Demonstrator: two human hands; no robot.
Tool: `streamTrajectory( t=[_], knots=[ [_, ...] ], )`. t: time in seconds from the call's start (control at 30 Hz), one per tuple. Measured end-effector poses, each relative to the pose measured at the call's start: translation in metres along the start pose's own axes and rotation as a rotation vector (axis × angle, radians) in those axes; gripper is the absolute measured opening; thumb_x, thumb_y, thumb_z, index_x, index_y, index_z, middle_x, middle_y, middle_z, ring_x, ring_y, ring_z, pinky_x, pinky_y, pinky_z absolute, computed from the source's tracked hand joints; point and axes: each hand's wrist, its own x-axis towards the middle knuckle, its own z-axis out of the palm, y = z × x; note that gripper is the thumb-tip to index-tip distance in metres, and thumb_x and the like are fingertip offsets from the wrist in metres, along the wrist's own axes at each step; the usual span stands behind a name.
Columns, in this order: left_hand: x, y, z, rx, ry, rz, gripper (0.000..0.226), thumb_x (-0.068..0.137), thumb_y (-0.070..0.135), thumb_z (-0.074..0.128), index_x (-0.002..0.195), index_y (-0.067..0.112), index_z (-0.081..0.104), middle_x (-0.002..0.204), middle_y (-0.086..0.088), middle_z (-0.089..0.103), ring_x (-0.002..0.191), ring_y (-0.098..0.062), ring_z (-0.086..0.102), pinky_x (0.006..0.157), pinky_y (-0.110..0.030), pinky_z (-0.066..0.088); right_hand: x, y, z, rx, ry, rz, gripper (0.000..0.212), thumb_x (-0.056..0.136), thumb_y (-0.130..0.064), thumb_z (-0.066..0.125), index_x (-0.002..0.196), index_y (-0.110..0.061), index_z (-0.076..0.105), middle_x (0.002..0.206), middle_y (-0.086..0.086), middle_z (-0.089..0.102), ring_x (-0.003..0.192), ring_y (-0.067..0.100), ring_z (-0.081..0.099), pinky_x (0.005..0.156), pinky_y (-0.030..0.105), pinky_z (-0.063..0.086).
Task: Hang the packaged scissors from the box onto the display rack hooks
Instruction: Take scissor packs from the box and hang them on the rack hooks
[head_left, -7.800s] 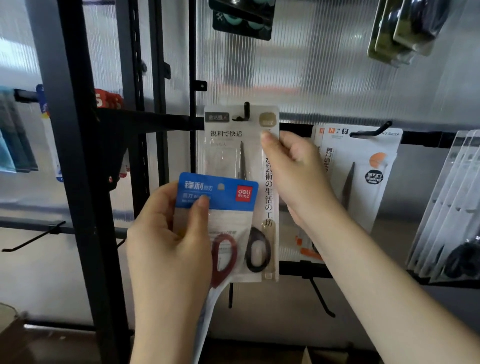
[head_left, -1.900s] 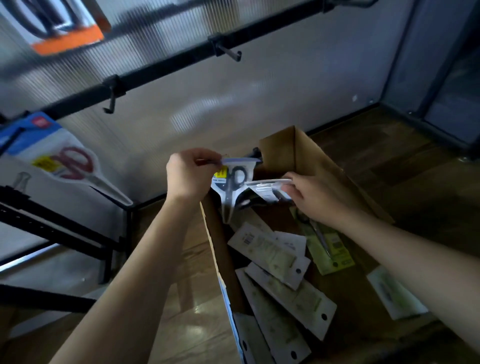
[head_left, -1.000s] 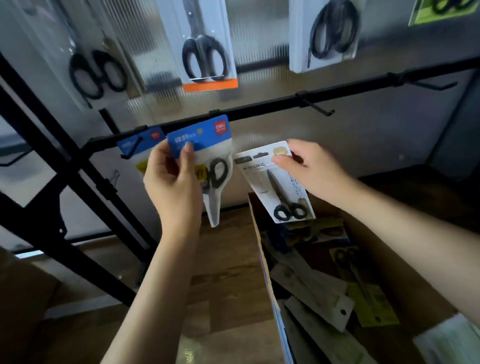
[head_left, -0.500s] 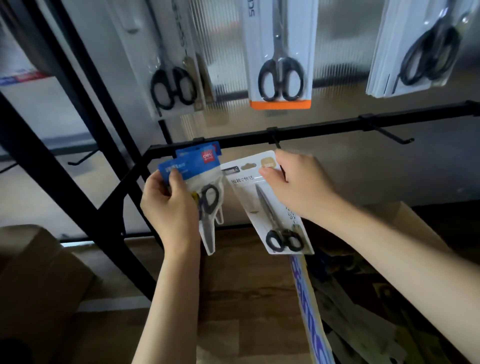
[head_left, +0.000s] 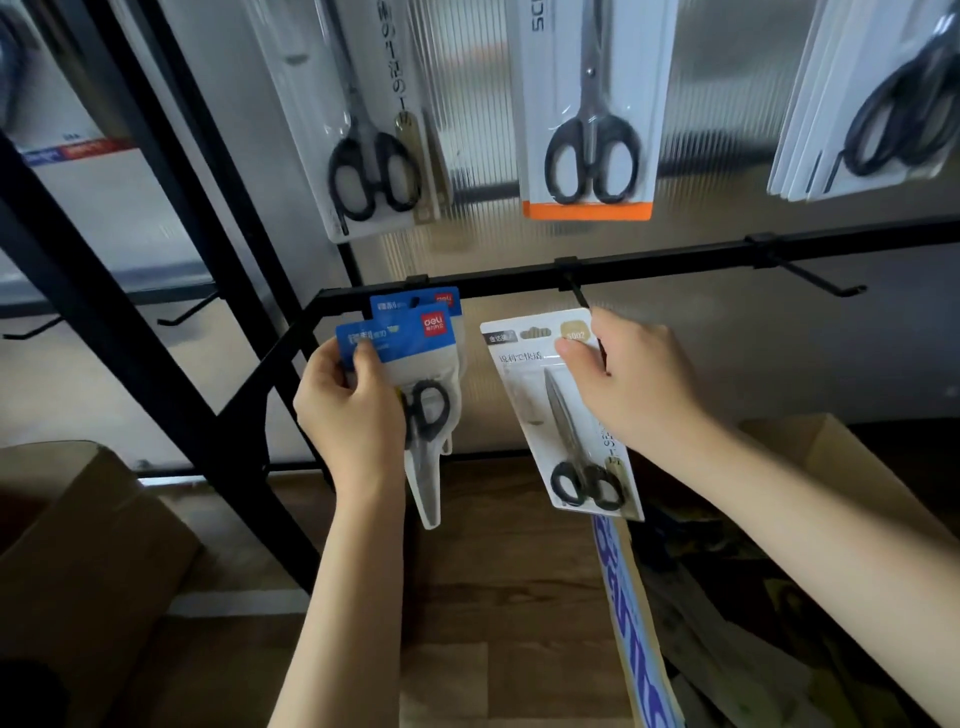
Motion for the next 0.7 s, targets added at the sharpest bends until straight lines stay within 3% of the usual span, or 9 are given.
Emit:
streamTrajectory(
  t=[0.23, 0.5, 0.7],
  knots=[
    [0.0031, 0.0007, -0.003, 0.02, -0.012, -0.025, 0.017, 0.094, 0.022, 0.054, 0.105, 0.013, 0.064, 0.09, 0.005, 0.066, 0.085, -0.008, 0.064, 0.077, -0.03, 0.056, -0.0007, -0.003, -0.0028, -0.005, -0.021, 0.025, 0.044, 0.096, -0.026, 0.05, 0.059, -0.022, 0.026, 0.051, -0.001, 0.037, 0.046, 0.011, 0.035, 0.044, 0.027, 0.017],
    [-0.0007, 0.0018, -0.0078, 0.022, -0.047, -0.035, 0.023, 0.095, 0.021, 0.053, 0.112, 0.01, 0.064, 0.096, 0.002, 0.066, 0.089, -0.008, 0.063, 0.076, -0.023, 0.054, -0.0002, -0.0028, -0.0031, 0.001, -0.023, 0.024, 0.043, 0.096, -0.026, 0.05, 0.059, -0.021, 0.027, 0.052, 0.0, 0.038, 0.048, 0.015, 0.036, 0.045, 0.027, 0.019],
    [0.0035, -0.0002, -0.0061, 0.004, -0.064, -0.078, 0.014, 0.094, 0.022, 0.054, 0.102, 0.016, 0.064, 0.094, 0.0, 0.067, 0.092, -0.014, 0.066, 0.079, -0.035, 0.057, -0.0001, -0.0045, -0.0035, 0.012, -0.029, 0.013, 0.043, 0.096, -0.025, 0.05, 0.059, -0.022, 0.028, 0.051, -0.001, 0.037, 0.046, 0.012, 0.035, 0.045, 0.026, 0.019]
  ],
)
